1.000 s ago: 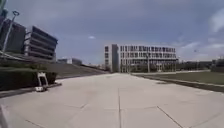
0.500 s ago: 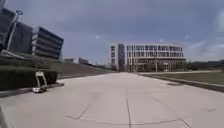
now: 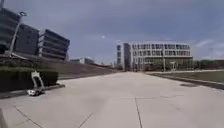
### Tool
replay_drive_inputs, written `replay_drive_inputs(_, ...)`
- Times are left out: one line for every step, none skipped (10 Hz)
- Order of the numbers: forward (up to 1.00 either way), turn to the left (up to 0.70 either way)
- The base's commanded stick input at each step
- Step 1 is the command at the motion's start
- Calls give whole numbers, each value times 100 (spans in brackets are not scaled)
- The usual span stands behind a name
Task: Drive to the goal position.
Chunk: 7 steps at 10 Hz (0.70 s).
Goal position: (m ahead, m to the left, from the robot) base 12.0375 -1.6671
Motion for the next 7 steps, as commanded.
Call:
replay_drive_inputs(99, 40)
replay_drive_inputs(99, 16)
replay_drive_inputs(99, 2)
replay_drive_inputs(99, 2)
replay_drive_inputs(99, 2)
replay_drive_inputs(99, 0)
replay_drive_inputs(99, 0)
